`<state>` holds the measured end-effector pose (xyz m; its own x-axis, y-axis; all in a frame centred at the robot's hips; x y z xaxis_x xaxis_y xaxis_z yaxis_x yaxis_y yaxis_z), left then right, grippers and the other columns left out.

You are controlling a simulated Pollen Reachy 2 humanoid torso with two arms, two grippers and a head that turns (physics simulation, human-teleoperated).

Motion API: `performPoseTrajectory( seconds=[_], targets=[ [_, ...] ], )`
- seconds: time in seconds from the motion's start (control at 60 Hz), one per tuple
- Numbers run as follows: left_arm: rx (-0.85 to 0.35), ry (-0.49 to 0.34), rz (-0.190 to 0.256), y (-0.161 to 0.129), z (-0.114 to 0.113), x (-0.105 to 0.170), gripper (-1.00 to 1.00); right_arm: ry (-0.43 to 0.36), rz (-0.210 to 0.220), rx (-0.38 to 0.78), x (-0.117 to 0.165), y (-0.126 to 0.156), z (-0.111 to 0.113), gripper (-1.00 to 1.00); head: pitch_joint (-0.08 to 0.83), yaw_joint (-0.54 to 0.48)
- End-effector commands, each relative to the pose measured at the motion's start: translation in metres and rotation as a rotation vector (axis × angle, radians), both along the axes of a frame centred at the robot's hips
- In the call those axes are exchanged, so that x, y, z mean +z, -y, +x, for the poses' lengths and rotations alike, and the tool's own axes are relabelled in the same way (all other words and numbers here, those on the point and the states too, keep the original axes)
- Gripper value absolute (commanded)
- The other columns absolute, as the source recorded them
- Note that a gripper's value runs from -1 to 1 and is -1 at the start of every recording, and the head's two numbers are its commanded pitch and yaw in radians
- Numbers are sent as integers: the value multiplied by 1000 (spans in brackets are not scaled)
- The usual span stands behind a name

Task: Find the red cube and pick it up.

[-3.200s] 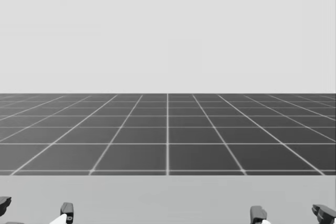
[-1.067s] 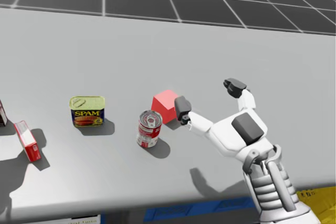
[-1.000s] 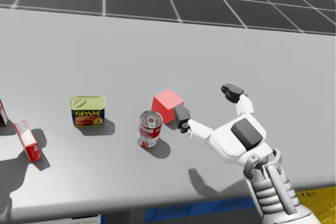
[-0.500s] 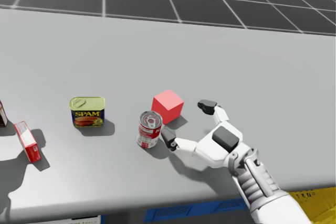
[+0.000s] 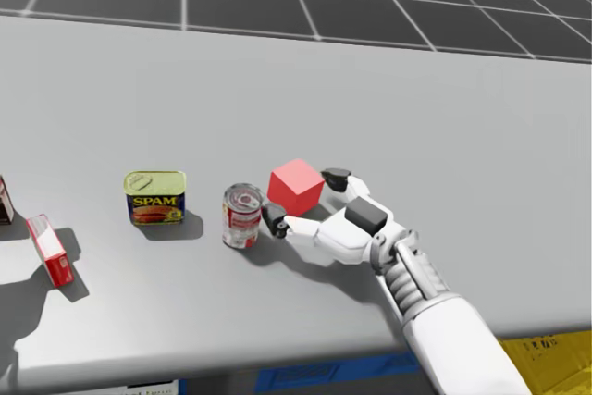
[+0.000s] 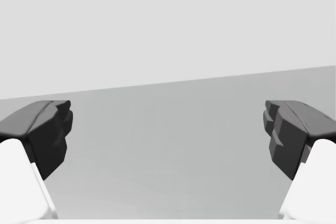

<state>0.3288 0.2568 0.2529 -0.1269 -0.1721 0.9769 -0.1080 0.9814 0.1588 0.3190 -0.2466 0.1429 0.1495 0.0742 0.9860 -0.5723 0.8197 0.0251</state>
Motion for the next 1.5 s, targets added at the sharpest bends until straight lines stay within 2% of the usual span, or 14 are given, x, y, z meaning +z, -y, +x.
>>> performPoseTrajectory(
  seconds=[0.017,0.233,0.25,0.267,0.3,0.317,0.55,0.617,0.75,0.833,1.0,1.1,1.3,1.5],
  targets=[
    [0,2,-2,-1,0,1,-1000,-45,47,9,-1,-13,15,-1000,609,-255],
    [-2,4,-2,-1,0,1,-1000,-51,44,12,-5,-20,22,-1000,606,-258],
    [-2,4,-2,-1,0,1,-1000,-46,48,3,-5,-20,22,-656,606,-258],
    [-2,4,-2,-1,0,1,-1000,-36,51,-11,-6,-21,21,-180,606,-258],
    [-2,4,-2,-1,0,1,-1000,-28,49,-17,-6,-21,20,471,605,-258],
    [-3,3,-1,-1,0,0,-1000,-38,52,-7,-6,-21,20,978,605,-258],
    [-4,2,0,0,0,0,-1000,-35,53,-7,-7,-18,17,1000,569,-264],
    [-4,2,0,0,1,0,-1000,-36,60,-4,-7,-18,17,998,521,-271],
    [-5,-1,2,0,1,-1,-1000,-32,62,-1,-7,-18,17,987,357,-281],
    [-5,-2,3,0,0,-1,-1000,-30,62,0,-6,-18,16,994,307,-283],
    [-5,0,1,1,-2,0,-1000,10,67,1,9,-17,14,1000,276,-280],
    [-5,0,-1,1,-2,0,-1000,70,92,1,40,-14,16,1000,272,-283],
    [-4,0,-2,1,-2,1,-1000,225,106,-8,111,-8,20,998,267,-292],
    [-3,-1,-2,1,-2,2,-1000,380,134,-5,182,-7,12,992,266,-293]
  ],
)
